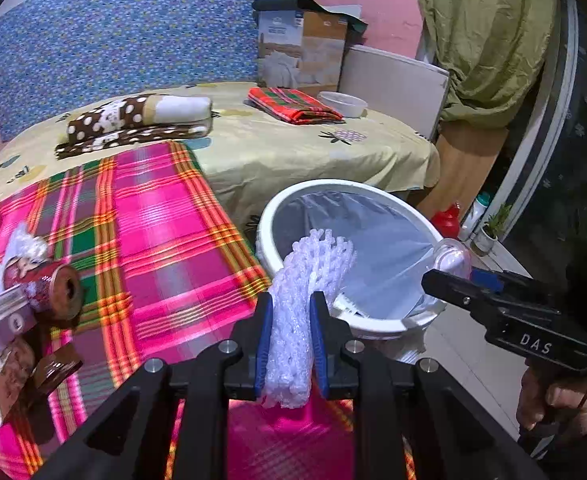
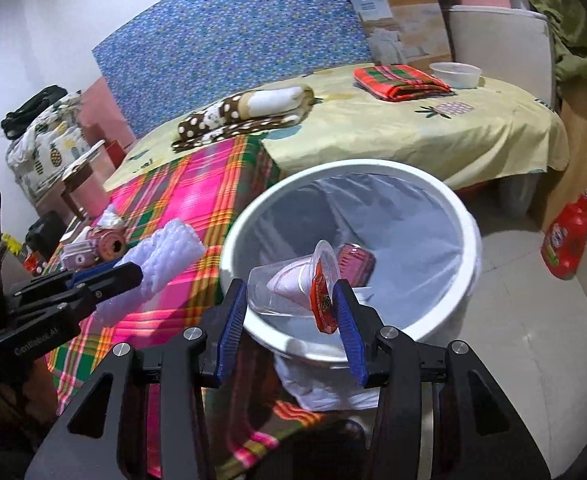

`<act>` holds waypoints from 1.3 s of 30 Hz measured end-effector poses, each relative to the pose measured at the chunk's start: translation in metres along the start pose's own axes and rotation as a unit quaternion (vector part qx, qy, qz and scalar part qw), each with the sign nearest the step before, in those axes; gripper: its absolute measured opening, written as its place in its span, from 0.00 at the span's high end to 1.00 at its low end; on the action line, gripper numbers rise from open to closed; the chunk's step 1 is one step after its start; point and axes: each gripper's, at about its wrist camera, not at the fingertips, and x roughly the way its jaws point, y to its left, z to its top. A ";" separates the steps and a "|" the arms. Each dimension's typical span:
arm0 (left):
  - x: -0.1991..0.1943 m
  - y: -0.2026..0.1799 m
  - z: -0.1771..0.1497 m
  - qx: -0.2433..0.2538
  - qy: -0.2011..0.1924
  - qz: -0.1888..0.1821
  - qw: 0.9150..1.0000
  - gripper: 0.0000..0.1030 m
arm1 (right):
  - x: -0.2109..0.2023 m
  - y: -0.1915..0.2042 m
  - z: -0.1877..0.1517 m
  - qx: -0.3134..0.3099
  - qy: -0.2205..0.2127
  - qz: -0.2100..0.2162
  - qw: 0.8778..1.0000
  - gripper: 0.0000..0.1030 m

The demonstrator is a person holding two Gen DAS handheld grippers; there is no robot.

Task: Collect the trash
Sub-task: 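Carry the foam net and clear cup over the bin and release both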

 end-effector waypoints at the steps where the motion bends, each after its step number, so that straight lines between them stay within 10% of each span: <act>1: 0.004 -0.002 0.002 0.002 0.002 -0.003 1.000 0.81 | 0.001 -0.002 0.000 0.000 0.001 -0.003 1.000 0.55; 22: 0.061 -0.022 0.022 0.007 0.037 -0.047 0.998 0.79 | 0.019 -0.037 0.003 0.008 0.035 -0.043 0.998 0.53; 39: 0.062 -0.021 0.024 0.001 0.032 -0.056 0.998 0.58 | 0.011 -0.037 0.001 0.015 0.022 -0.033 0.999 0.36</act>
